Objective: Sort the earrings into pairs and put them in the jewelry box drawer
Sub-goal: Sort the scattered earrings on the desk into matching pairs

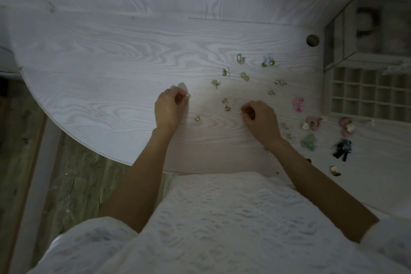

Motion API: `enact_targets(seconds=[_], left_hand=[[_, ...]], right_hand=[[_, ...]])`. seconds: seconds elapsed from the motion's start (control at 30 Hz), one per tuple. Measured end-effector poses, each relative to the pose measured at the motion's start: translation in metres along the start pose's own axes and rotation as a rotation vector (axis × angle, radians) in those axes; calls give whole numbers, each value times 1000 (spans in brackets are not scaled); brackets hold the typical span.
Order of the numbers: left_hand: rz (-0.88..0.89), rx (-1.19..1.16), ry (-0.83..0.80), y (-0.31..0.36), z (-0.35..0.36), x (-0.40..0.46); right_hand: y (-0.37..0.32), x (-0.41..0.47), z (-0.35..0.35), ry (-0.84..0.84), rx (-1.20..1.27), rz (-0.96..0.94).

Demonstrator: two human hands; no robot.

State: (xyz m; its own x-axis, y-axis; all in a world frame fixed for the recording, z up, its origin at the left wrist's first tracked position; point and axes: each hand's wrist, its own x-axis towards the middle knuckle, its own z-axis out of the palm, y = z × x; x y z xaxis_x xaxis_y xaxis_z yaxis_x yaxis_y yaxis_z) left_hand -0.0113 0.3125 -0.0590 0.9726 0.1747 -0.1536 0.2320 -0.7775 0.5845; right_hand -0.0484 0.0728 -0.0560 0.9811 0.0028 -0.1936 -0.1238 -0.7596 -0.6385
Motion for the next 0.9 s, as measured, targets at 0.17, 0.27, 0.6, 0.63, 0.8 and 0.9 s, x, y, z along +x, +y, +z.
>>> enact_targets(seconds=[0.17, 0.27, 0.6, 0.63, 0.8, 0.9], left_hand=[[153, 52, -142, 21, 17, -11], [234, 106, -195, 32, 26, -17], [231, 96, -214, 37, 34, -39], [245, 105, -208, 38, 34, -40], [378, 210, -166, 39, 39, -48], [428, 219, -142, 34, 44, -54]], right_hand=[[-1, -2, 2, -23, -41, -18], [-5, 0, 4, -4, -28, 0], [-25, -2, 19, 7, 189, 146], [-26, -3, 19, -5, 201, 159], [-27, -7, 20, -78, 197, 154], [-24, -12, 19, -90, 161, 119]])
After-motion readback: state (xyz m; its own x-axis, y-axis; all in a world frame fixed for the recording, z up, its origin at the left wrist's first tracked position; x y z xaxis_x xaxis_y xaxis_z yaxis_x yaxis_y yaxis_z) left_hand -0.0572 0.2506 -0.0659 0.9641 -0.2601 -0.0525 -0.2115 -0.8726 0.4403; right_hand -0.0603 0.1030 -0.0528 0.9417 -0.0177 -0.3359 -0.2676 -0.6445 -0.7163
